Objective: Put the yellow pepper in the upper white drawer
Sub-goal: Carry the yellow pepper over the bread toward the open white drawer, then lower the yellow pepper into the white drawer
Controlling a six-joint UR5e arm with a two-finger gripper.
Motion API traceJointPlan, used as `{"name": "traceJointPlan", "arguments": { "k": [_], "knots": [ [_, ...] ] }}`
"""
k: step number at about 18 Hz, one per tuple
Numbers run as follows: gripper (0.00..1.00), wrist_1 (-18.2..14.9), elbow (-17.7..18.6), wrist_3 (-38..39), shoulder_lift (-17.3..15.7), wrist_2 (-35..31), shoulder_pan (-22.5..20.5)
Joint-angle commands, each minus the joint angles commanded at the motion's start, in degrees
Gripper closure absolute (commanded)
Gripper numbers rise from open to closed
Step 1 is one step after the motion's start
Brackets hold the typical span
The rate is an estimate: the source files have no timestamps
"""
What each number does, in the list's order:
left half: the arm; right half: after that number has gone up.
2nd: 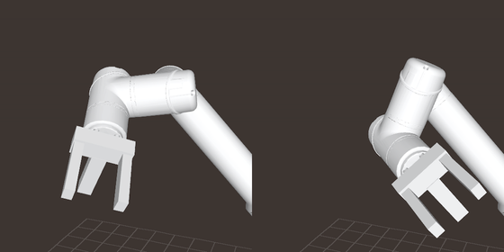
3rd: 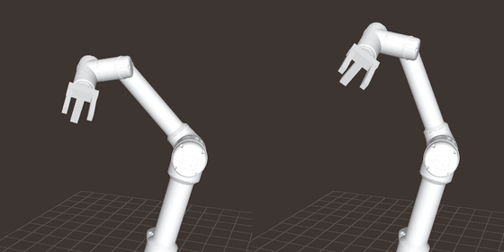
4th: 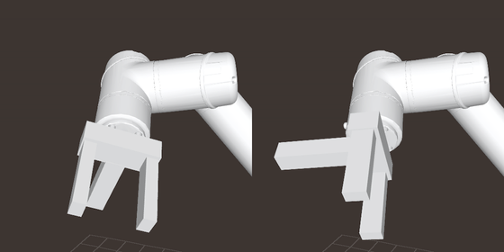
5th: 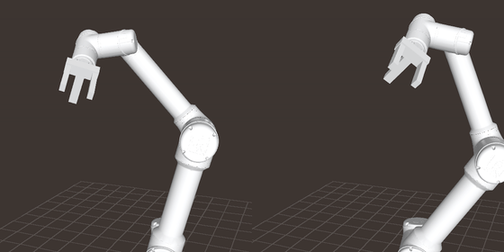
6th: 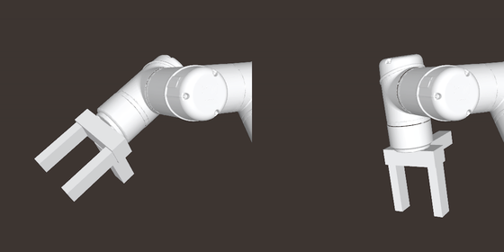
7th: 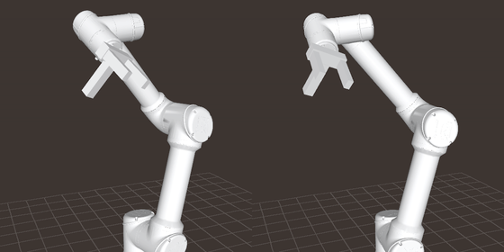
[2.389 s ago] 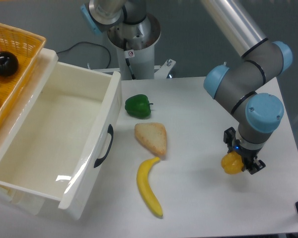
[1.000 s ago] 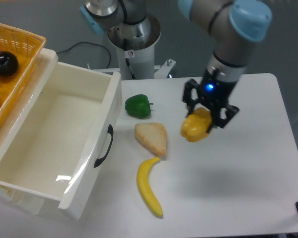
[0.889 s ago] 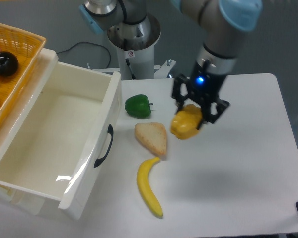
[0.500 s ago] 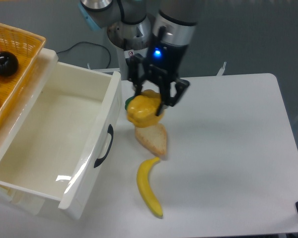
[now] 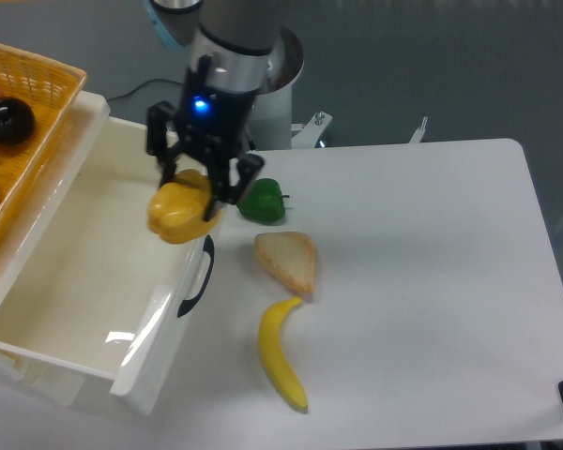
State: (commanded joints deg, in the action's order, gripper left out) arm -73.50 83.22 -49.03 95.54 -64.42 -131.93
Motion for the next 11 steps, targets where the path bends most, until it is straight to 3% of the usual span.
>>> {"name": "traceJointPlan", "arguments": {
  "k": [2, 6, 11],
  "knots": [
    [0.64, 1.69, 0.62, -3.25, 0.35, -0.17, 1.14],
    [0.64, 1.52, 0.62, -11.60, 1.76, -0.35, 2.02],
    [0.64, 1.60, 0.71, -13.37, 3.51, -2.72, 5.71]
  ]
}}
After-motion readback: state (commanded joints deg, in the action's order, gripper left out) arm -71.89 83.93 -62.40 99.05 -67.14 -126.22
